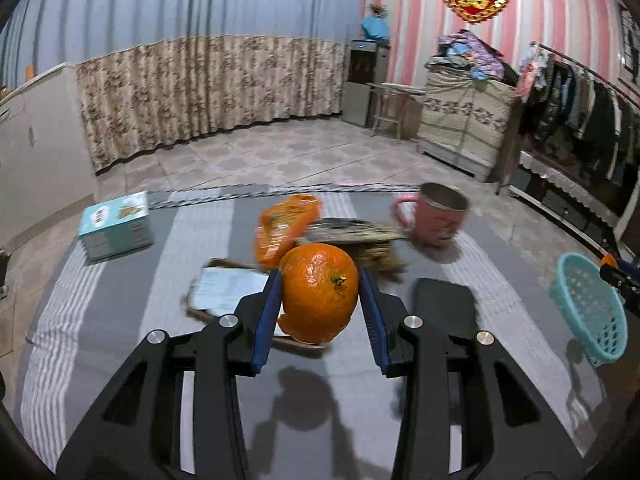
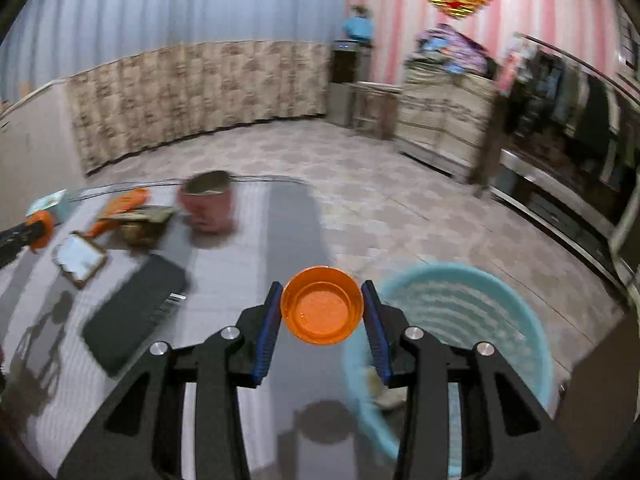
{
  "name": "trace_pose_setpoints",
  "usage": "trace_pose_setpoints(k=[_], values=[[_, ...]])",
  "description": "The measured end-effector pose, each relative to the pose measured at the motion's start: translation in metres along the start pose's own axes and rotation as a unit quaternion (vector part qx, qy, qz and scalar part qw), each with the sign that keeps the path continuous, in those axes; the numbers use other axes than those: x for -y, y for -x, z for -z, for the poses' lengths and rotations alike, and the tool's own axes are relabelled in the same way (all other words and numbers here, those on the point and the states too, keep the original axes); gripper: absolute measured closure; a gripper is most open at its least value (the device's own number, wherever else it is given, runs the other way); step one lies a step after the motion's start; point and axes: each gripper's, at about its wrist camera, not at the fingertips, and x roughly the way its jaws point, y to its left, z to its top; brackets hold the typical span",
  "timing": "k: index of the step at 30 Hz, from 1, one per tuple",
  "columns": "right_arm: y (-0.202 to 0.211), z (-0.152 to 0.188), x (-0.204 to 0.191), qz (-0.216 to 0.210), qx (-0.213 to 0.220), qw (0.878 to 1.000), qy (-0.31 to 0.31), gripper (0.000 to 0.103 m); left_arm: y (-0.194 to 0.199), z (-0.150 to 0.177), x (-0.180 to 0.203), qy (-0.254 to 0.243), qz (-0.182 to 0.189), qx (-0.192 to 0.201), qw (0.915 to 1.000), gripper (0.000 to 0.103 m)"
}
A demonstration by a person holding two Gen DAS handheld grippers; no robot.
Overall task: Collect trash
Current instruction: 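Carry the mandarin and cap over the blue basket and open both tools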
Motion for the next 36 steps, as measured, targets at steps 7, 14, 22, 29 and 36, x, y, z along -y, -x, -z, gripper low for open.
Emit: trace_pose_setpoints(k=[7, 14, 22, 29, 36], values=[[-0.001, 0.014, 0.098, 0.072, -0.003, 0.996, -0.055, 0.063, 0.009, -0.005, 0.073, -0.032, 0.035, 0.003, 0.9989, 0.065], [-0.004, 0.017, 0.139, 0.088, 0.001, 0.994, -0.065, 0.063, 0.018, -0.005, 0.151, -0.074, 0.062, 0.015, 0.9953, 0.065], [-0.009, 0.025, 0.167, 0.077, -0.002, 0.991, -0.107, 0.063, 0.015, 0.006, 0.247, -0.112, 0.109, 0.013, 0.9877, 0.065], [-0.013, 0.034, 0.177, 0.083, -0.012, 0.99, -0.117, 0.063, 0.01, 0.022, 0.33, -0.162, 0.165, 0.004, 0.9729, 0.065], [-0.011, 0.037, 0.192, 0.081, -0.009, 0.987, -0.141, 0.063, -0.012, 0.02, 0.362, -0.166, 0.198, -0.025, 0.9657, 0.061]])
